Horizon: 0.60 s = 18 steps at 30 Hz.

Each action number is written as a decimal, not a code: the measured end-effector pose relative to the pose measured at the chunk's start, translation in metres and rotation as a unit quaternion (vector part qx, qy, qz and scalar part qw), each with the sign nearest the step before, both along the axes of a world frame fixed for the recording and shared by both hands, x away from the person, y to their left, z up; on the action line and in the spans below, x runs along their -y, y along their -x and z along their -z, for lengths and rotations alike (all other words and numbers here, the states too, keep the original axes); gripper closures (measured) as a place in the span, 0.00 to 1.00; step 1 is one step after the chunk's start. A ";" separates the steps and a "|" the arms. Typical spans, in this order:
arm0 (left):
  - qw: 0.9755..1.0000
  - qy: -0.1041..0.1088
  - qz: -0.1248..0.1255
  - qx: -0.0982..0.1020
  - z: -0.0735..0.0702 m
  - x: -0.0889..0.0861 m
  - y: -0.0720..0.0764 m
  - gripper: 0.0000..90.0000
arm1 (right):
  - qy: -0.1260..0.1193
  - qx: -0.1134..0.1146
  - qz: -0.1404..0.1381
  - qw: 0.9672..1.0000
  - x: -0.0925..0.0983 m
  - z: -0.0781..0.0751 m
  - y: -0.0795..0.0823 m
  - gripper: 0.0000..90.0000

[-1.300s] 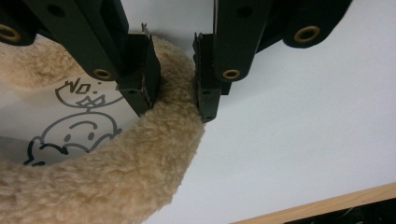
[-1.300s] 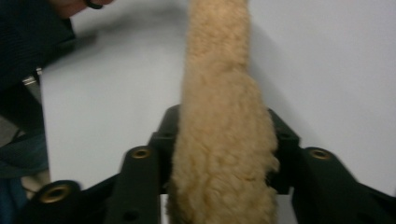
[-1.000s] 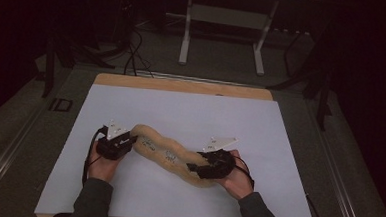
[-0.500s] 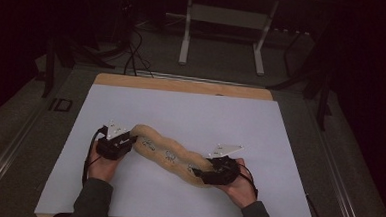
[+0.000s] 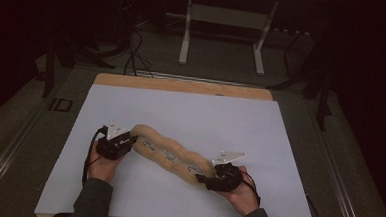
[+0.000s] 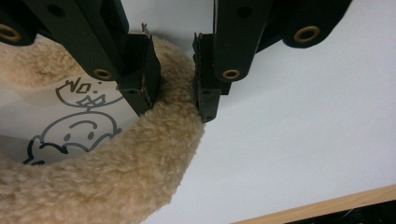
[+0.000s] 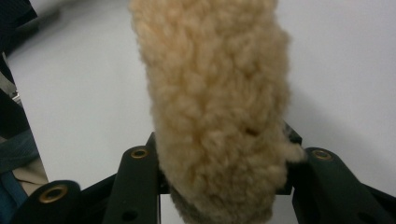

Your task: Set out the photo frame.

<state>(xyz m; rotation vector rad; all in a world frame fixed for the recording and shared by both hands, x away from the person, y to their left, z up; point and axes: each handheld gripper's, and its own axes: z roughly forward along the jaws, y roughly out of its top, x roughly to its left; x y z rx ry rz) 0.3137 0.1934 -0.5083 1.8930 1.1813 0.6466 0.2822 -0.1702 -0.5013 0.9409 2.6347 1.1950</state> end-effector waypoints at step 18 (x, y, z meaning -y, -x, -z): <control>1.000 0.001 -0.012 0.012 -0.004 0.003 0.005 0.82 | 0.003 0.010 0.019 1.000 0.004 -0.001 0.000 0.74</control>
